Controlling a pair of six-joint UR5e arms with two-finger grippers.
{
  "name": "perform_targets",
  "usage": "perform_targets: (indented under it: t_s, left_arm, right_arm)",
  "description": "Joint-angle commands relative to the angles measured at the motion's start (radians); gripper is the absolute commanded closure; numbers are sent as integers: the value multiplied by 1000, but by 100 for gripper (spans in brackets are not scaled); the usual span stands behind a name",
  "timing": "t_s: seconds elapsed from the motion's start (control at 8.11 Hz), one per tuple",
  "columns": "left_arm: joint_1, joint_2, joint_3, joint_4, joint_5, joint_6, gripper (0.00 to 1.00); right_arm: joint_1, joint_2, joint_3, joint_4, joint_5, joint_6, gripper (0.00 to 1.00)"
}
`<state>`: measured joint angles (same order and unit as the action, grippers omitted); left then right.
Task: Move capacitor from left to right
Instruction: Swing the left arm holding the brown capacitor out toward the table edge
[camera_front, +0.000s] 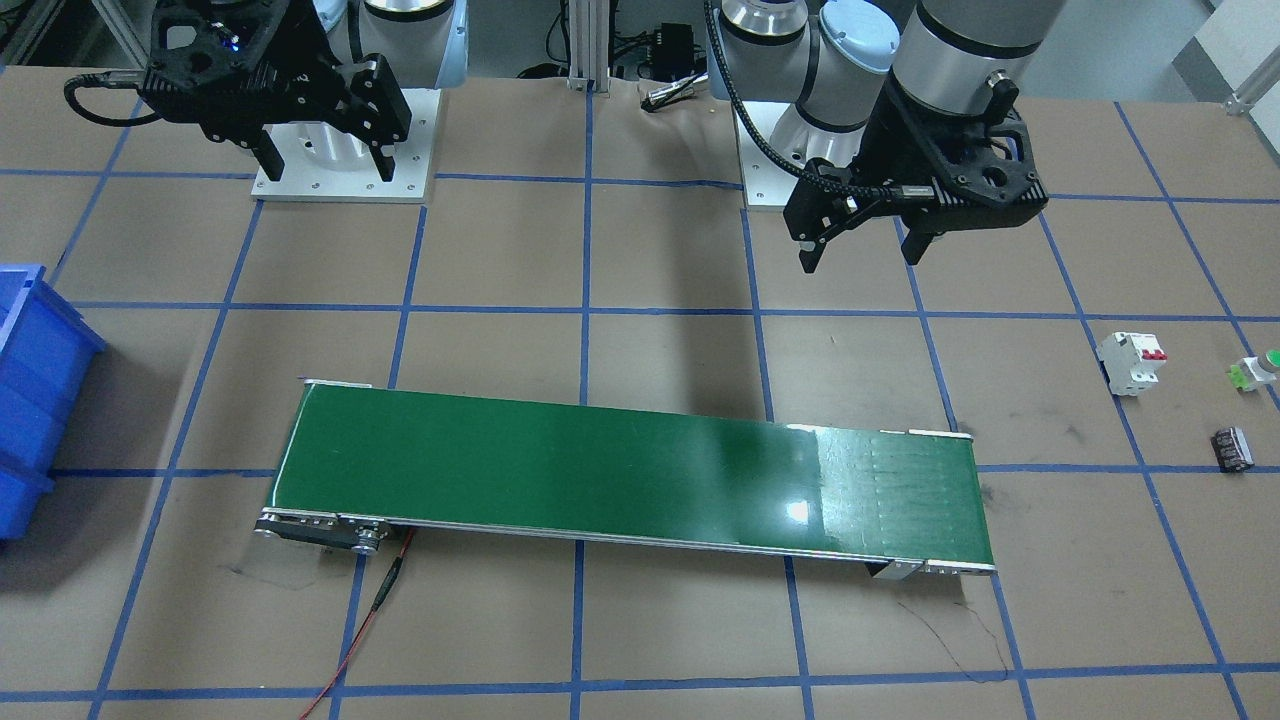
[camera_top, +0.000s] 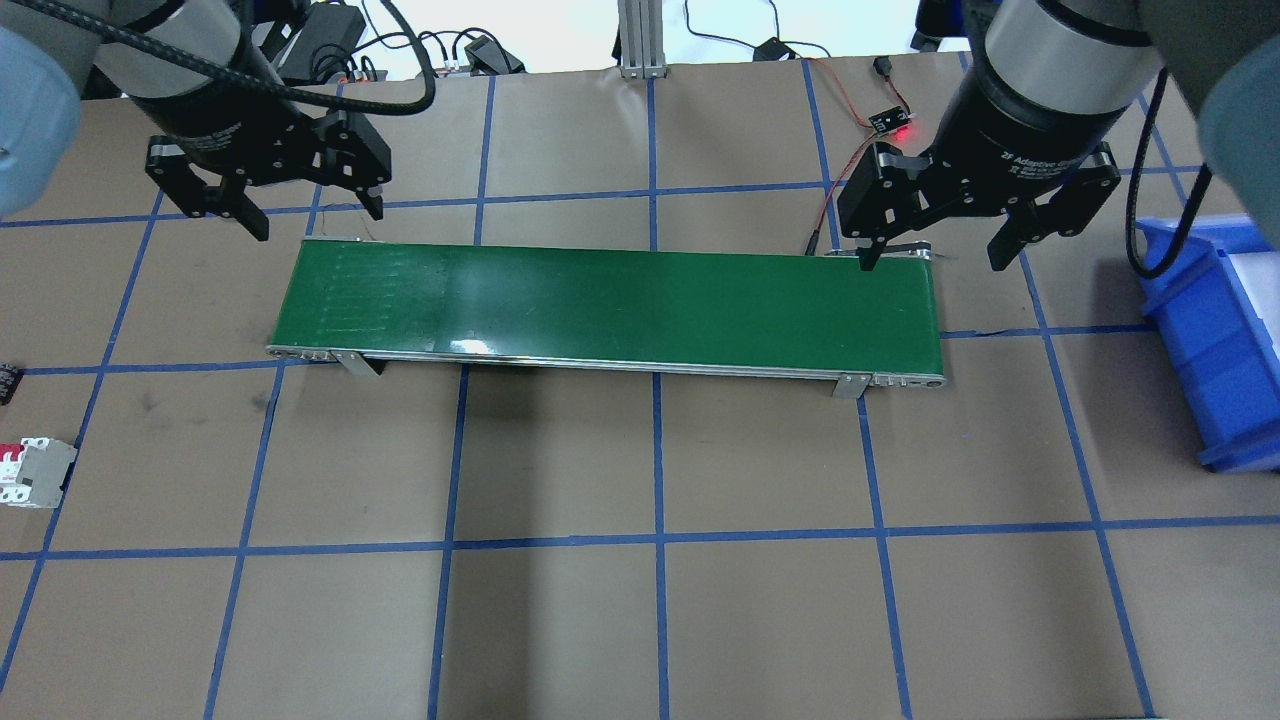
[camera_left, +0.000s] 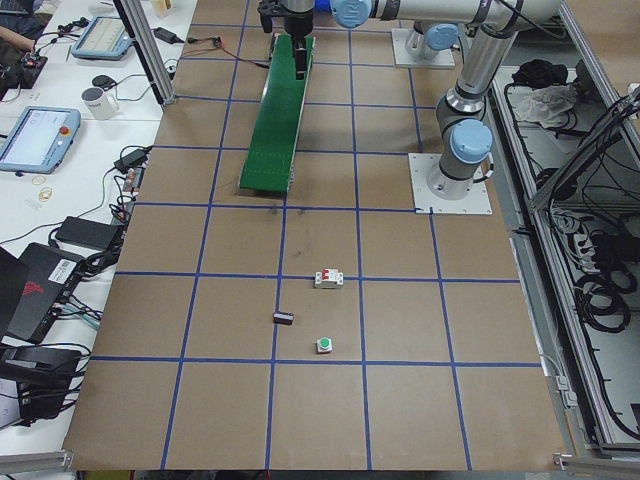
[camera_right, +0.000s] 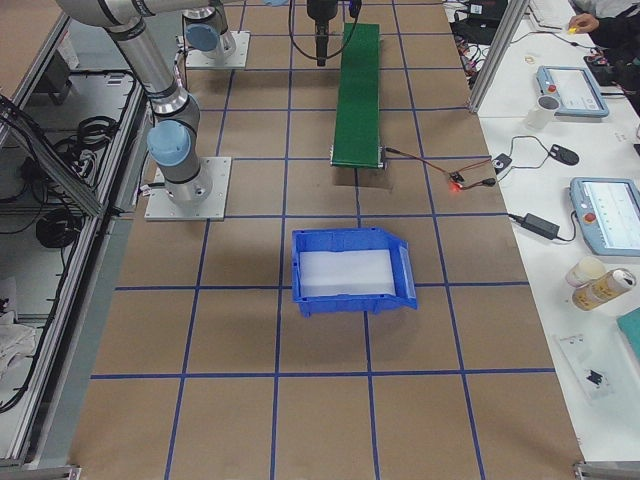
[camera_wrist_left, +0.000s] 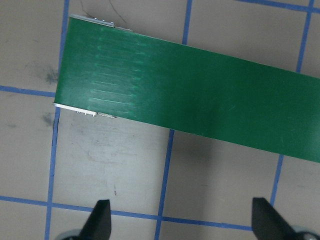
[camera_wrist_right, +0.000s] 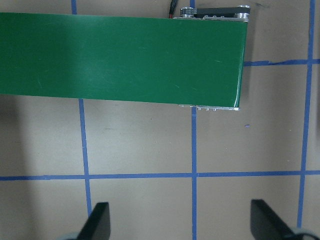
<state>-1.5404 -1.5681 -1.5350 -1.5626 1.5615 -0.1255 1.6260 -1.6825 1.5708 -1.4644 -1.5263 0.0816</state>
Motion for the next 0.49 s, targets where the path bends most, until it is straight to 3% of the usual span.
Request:
perform_targets:
  t_s: [0.0, 0.37]
  left_arm:
    - [248, -42, 4, -10, 9, 178, 0]
    - [474, -145, 10, 12, 122, 427, 0]
  right_arm:
    - [0, -2, 0, 1, 1, 0, 0]
    - [2, -2, 0, 1, 3, 0, 0]
